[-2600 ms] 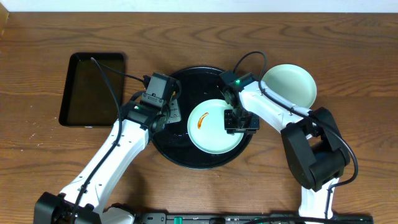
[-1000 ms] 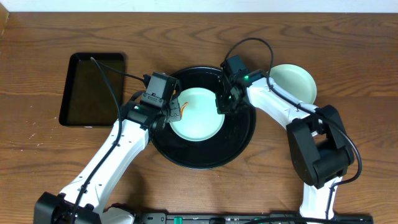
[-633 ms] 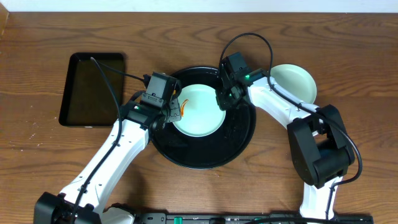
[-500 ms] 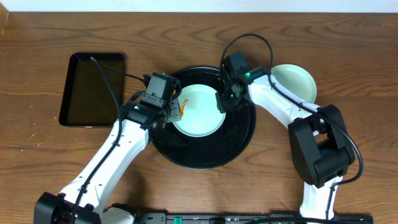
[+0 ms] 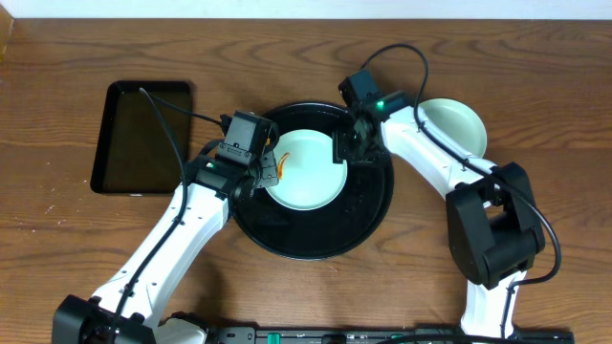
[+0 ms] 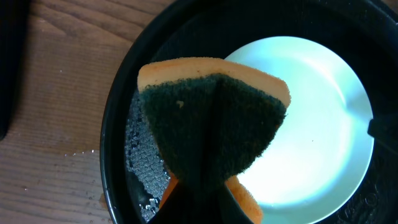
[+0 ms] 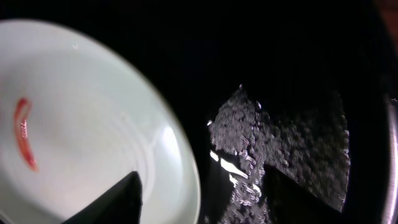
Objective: Clean dirty plates on tray and stack at the side
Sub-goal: 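Lower the sponge onto the second green plate and scrub it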
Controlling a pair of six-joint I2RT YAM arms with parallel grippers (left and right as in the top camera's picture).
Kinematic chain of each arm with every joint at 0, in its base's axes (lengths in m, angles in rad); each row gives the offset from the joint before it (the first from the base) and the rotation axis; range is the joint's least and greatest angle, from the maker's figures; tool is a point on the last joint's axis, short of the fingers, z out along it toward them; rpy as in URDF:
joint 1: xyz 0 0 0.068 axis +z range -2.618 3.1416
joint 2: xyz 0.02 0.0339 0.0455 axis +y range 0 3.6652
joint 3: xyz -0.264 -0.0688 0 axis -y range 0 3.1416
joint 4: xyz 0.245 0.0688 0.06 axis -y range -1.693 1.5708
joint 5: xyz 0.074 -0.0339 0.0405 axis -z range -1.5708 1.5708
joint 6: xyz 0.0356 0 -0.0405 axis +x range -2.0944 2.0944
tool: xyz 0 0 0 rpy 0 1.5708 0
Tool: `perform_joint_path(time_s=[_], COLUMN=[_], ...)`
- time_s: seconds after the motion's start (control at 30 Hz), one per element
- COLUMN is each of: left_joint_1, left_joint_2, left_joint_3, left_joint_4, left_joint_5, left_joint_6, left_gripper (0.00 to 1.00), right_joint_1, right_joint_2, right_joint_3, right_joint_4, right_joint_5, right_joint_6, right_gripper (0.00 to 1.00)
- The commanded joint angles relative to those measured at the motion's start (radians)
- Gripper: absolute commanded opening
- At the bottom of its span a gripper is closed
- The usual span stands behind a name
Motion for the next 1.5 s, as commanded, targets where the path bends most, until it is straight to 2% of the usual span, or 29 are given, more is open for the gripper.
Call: perform_joint_path(time_s=[0.0,0.17,0.47,0.57,0.73,0.8,1.0,1.23,1.47], left_joint_1=[0.004,0.004,0.004,0.004,0.004,0.004,0.004,0.004,0.002], left_joint_2=[0.006,0.006,0.006,0.006,0.006,0.006,0.006,0.009,0.079], left_joint_3=[-0.008,-0.008,-0.008,-0.008,-0.008,-0.008,-0.008,-0.008,-0.008], left_joint_4=[0.001,0.000,0.000,0.000,0.000,0.000,0.002,0.048,0.201], left_joint_5=[-0.004,-0.004,-0.004,-0.004,-0.004,-0.004,-0.004,0.004,0.138], left_joint_6=[-0.005,-0.005,-0.005,-0.005,-0.005,-0.005,-0.005,-0.057,-0.059], left_gripper=[0.09,0.09,0.09,0.09,0.09,0.09,0.09,0.09,0.09], right_joint_1=[0.015,0.022,0.073,0.072,0.056,0.045,0.013,-0.017,0.005], right_joint_2=[0.001,0.001,0.070,0.080,0.077,0.077,0.077,0.077,0.080], right_joint_3=[-0.055,-0.062,-0.064,-0.063,-0.042,-0.032,-0.002,-0.003,-0.005], right_joint_4=[0.058,0.077,0.078,0.076,0.067,0.067,0.076,0.105,0.124], right_joint_5=[0.030,0.023,0.051,0.045,0.045,0.045,0.053,0.070,0.052], right_joint_6=[0.070,0.108,0.141,0.124,0.082,0.027,-0.203,-0.192,-0.211], right_gripper=[0.51,0.45,0.44,0.33,0.07,0.01,0.01,0.01,0.01])
